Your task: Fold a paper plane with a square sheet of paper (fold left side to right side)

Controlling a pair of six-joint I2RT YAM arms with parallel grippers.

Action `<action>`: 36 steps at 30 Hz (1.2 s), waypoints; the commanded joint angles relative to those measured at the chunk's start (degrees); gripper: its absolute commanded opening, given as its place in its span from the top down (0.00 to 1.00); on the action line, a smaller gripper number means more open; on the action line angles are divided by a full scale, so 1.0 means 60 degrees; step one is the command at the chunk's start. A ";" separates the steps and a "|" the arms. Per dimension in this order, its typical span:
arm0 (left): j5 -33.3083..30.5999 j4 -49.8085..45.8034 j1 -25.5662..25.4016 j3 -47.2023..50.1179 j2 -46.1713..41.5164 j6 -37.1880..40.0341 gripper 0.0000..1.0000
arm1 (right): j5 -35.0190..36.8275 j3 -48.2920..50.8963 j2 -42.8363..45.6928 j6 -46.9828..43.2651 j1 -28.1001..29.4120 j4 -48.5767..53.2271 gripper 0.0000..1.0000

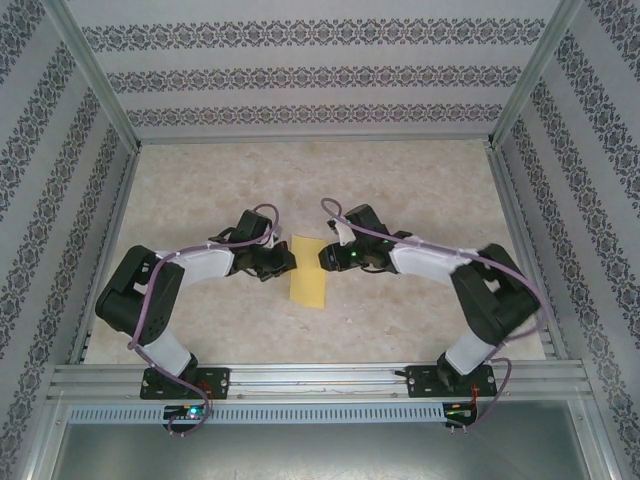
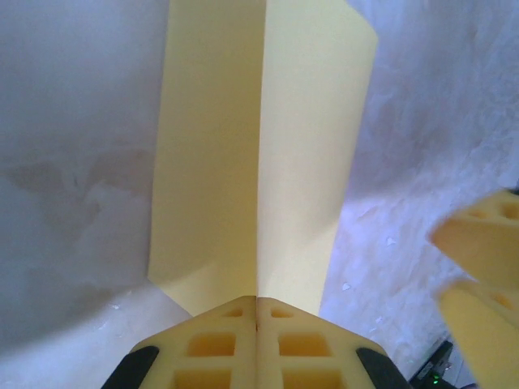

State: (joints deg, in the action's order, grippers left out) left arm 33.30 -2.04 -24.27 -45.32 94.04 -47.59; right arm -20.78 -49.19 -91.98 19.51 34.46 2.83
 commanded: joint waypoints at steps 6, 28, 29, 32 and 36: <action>-0.0373 0.0406 0.0018 0.0505 -0.0653 -0.1570 1.00 | 0.3485 0.2118 0.2430 -0.1852 0.2293 -0.0937 0.38; -0.0342 0.0009 0.0008 0.0398 -0.0761 -0.1372 1.00 | 0.6690 0.0884 -0.0213 -0.3971 0.5334 -0.2316 0.27; -0.0342 0.0011 0.0003 0.0401 -0.0748 -0.1370 1.00 | 0.6664 0.0835 -0.0307 -0.3969 0.5332 -0.2345 0.28; -0.0315 0.0005 0.0011 0.0369 -0.0731 -0.1329 1.00 | 0.6577 0.0757 -0.0434 -0.3839 0.5264 -0.2376 0.34; -0.0361 -0.0052 0.0003 0.0329 -0.0746 -0.1250 1.00 | 0.6295 0.0813 -0.0338 -0.3550 0.5176 -0.2307 0.51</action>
State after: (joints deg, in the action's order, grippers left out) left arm 31.27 -1.04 -24.27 -42.61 90.56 -55.96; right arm 17.47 -43.51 -94.04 -3.25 66.11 -10.57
